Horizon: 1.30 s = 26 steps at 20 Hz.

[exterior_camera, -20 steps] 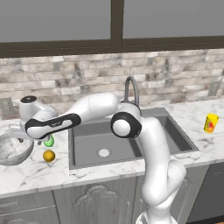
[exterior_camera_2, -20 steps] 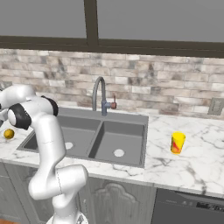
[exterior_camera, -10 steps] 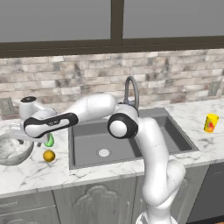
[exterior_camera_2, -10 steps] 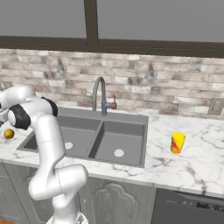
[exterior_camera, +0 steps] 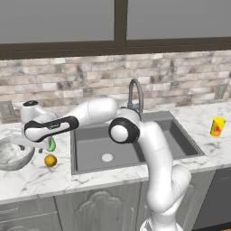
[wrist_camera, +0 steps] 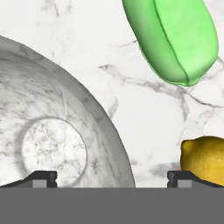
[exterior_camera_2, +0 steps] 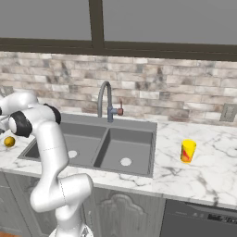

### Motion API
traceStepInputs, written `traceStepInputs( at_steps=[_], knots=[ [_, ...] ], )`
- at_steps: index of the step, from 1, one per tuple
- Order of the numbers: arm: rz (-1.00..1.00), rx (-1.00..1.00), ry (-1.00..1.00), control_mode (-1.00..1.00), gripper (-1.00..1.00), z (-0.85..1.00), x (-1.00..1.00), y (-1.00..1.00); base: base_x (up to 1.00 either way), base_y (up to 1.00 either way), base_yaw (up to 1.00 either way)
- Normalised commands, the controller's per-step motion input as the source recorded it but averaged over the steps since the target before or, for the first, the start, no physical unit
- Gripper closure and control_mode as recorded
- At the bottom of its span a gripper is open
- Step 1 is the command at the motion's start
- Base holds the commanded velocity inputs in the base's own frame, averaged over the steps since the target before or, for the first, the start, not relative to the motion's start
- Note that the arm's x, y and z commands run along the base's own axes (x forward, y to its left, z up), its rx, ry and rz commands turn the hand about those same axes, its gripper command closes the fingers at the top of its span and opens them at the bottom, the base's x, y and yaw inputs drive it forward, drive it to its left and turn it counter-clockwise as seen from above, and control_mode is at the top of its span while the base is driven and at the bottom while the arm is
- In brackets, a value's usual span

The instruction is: Remove the lemon and corn from the sink. Then move the bowl and cup from the counter to the sink for washing.

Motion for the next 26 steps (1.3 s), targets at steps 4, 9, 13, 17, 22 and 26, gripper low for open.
traceStepInputs(
  at_steps=[4, 9, 13, 17, 22, 26],
  knots=[
    [-0.02, 0.0, 0.0, -1.0, -1.0, -0.08, 0.01, 0.05, 0.0, 0.0, 0.0],
    [-0.02, 0.0, 0.0, -1.0, 1.0, -0.06, 0.01, 0.08, 0.0, 0.0, 0.0],
    [-0.02, 0.0, 0.0, -1.0, 1.0, -0.05, 0.0, 0.03, 0.0, 0.0, 0.0],
    [-0.03, 0.0, 0.0, -1.0, 1.0, -0.04, 0.0, 0.0, 0.0, 0.0, 0.0],
    [-0.03, 0.0, 0.03, -1.0, 1.0, -0.02, 0.0, 0.0, 0.0, 0.0, 0.0],
    [0.0, 0.0, 0.01, -1.0, 1.0, 0.07, 0.0, 0.0, 0.0, 0.0, 0.0]
  ],
)
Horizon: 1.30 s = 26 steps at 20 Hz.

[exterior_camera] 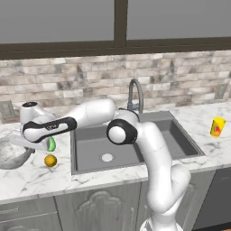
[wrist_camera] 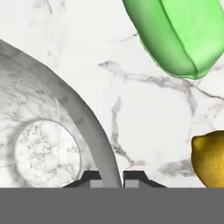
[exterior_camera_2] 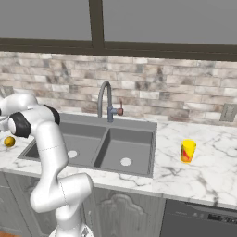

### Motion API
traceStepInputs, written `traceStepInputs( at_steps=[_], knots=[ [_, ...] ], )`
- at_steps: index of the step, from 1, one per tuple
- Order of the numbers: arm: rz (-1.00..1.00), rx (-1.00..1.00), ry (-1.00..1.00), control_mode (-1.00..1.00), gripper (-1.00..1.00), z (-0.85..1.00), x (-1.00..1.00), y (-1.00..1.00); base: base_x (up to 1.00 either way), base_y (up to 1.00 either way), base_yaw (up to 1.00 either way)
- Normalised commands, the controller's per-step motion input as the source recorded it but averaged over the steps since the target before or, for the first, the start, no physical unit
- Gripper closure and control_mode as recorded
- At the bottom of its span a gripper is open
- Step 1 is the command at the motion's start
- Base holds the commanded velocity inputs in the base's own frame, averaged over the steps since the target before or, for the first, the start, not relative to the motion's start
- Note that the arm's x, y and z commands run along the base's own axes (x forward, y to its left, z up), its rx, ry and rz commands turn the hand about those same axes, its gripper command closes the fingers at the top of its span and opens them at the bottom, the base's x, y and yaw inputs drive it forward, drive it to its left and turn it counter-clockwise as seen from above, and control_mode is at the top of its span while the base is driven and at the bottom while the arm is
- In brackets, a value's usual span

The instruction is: Remove the lemon and corn from the sink. Then move the bowl and cup from the counter to the sink for washing.

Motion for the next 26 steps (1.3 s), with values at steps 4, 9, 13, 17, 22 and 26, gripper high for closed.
traceStepInputs(
  at_steps=[4, 9, 13, 17, 22, 26],
  knots=[
    [0.0, 0.0, 0.0, -1.0, 1.0, 0.26, 0.0, 0.0, 0.0, 0.0, 0.0],
    [0.0, 0.0, 0.01, -1.0, 1.0, 0.36, -0.02, 0.0, 0.0, 0.0, 0.0],
    [0.0, 0.0, 0.02, -1.0, 1.0, 0.4, -0.06, -0.02, 0.0, 0.0, 0.0],
    [0.0, 0.0, 0.04, -1.0, 1.0, 0.41, -0.03, -0.07, 0.0, 0.0, 0.0],
    [0.0, 0.0, 0.05, -1.0, 1.0, 0.37, -0.05, -0.14, 0.0, 0.0, 0.0],
    [0.0, 0.0, 0.02, -1.0, 1.0, 0.32, -0.07, -0.19, 0.0, 0.0, 0.0]
  ],
)
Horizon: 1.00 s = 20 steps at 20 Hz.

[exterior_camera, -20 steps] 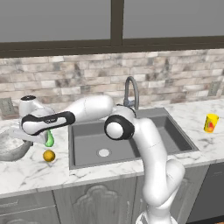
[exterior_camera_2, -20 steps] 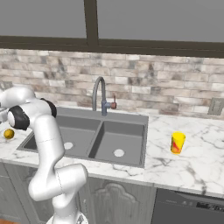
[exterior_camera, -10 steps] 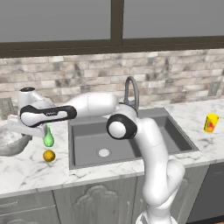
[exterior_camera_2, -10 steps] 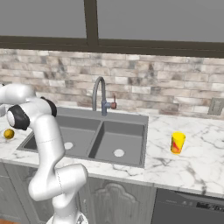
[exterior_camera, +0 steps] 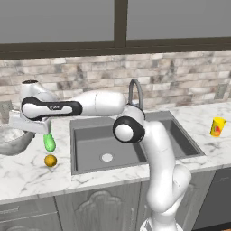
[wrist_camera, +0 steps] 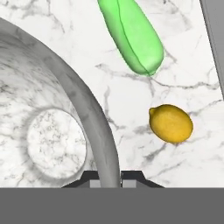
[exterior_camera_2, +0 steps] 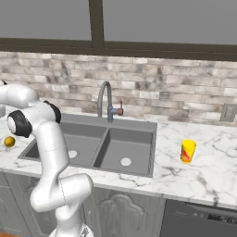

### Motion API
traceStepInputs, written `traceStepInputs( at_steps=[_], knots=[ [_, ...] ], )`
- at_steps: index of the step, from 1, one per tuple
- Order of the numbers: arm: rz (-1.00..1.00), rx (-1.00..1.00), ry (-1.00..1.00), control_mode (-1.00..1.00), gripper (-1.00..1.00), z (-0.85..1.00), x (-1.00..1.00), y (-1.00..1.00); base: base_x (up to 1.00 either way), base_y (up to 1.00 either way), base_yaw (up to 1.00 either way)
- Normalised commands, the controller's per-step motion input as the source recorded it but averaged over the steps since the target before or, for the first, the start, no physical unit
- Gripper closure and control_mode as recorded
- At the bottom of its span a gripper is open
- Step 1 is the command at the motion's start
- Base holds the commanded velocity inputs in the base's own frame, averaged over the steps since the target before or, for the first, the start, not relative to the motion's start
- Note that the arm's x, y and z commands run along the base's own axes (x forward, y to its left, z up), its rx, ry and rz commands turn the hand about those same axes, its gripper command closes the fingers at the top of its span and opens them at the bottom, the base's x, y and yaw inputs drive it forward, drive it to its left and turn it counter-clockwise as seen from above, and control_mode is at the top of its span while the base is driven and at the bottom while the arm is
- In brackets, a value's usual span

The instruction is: Remove the lemon and corn from the sink. Then move the bowl and cup from the counter to the sink for washing.

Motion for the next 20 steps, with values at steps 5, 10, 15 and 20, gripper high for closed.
traceStepInputs(
  at_steps=[5, 10, 15, 20],
  knots=[
    [0.0, 0.0, 0.02, -1.0, 1.0, 0.25, -0.07, -0.23, 0.0, 0.0, 0.0],
    [0.0, 0.0, 0.0, -1.0, 1.0, 0.16, -0.07, -0.25, 0.0, 0.0, 0.0],
    [0.0, 0.0, 0.0, -1.0, 1.0, 0.08, -0.06, -0.28, 0.0, 0.0, 0.0],
    [0.0, 0.0, 0.0, -1.0, 1.0, 0.05, -0.07, -0.31, 0.0, 0.0, 0.0]
  ],
)
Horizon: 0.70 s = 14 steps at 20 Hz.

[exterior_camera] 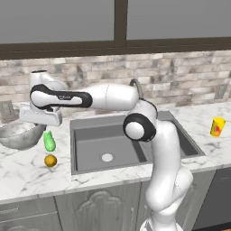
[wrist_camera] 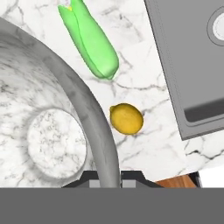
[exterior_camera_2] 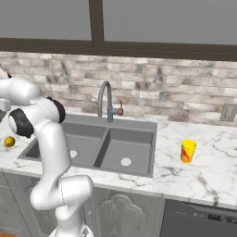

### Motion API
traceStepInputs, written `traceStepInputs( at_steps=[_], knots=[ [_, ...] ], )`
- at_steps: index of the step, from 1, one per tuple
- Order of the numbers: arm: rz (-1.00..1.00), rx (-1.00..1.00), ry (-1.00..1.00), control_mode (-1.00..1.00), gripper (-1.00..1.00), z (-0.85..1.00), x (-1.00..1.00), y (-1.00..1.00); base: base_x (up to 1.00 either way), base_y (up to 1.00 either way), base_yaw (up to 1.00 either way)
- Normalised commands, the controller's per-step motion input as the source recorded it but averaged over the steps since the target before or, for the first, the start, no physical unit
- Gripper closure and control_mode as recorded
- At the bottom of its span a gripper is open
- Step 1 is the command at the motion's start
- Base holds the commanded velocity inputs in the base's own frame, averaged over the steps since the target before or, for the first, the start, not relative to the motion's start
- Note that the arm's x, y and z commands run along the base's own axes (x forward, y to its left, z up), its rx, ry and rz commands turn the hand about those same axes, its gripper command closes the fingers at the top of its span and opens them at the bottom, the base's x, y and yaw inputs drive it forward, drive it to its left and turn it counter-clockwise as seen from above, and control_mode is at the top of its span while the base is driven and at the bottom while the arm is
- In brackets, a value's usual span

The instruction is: Remove the lemon and corn from the sink. Then move the bowl and cup from the counter to the sink for washing.

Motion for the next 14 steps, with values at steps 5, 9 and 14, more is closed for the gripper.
traceStepInputs(
  at_steps=[5, 9, 14],
  knots=[
    [-0.02, 0.0, 0.0, -1.0, 1.0, 0.02, -0.07, -0.31, 0.0, 0.0, 0.0],
    [-0.04, 0.0, 0.0, -1.0, 1.0, 0.03, -0.08, -0.33, 0.0, 0.0, 0.0],
    [-0.07, 0.0, 0.0, -1.0, 1.0, 0.03, -0.06, -0.35, 0.0, 0.0, 0.0]
  ],
)
